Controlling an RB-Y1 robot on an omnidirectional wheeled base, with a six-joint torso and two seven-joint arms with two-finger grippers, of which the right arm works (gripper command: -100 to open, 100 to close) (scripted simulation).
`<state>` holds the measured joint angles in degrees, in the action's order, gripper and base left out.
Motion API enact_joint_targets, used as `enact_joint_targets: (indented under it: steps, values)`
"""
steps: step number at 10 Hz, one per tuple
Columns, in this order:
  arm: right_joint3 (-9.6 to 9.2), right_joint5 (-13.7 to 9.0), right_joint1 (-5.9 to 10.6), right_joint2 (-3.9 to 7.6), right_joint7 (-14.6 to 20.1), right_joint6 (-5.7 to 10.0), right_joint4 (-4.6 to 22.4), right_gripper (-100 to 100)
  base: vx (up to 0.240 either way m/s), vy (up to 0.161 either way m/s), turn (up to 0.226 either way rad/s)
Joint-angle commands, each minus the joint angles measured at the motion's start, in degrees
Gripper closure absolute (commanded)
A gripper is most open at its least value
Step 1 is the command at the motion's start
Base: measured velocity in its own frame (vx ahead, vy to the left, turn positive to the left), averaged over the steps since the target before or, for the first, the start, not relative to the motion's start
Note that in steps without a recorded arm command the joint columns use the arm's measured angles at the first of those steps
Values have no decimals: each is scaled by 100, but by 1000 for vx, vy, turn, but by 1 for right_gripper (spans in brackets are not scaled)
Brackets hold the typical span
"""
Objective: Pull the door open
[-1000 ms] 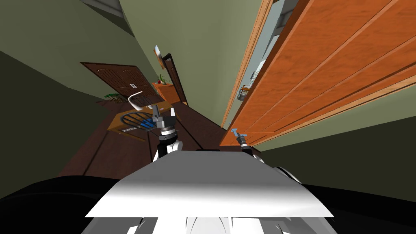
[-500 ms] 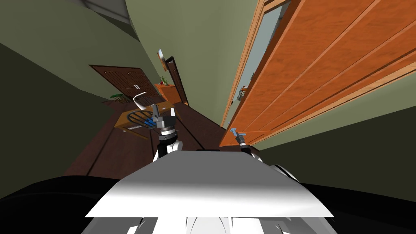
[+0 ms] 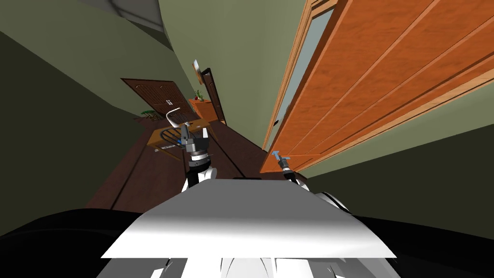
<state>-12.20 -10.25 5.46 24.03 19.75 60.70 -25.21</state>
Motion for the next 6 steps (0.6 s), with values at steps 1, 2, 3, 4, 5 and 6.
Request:
enact_joint_targets:
  steps: [1,2,3,4,5,6]
  values:
    - [-30,-9,134,-64,-30,-31,71,100,-99,-76,72]
    - [-30,-9,134,-64,-30,-31,71,100,-105,-78,81]
    - [-26,-8,168,-50,-1,35,188,100,-31,-23,23]
    - [-166,52,35,53,98,247,157,100,-68,-3,19]
    - [-227,78,-23,101,144,347,150,100,-108,4,-16]
    - [-294,106,-88,154,195,458,142,100,-110,-9,-30]
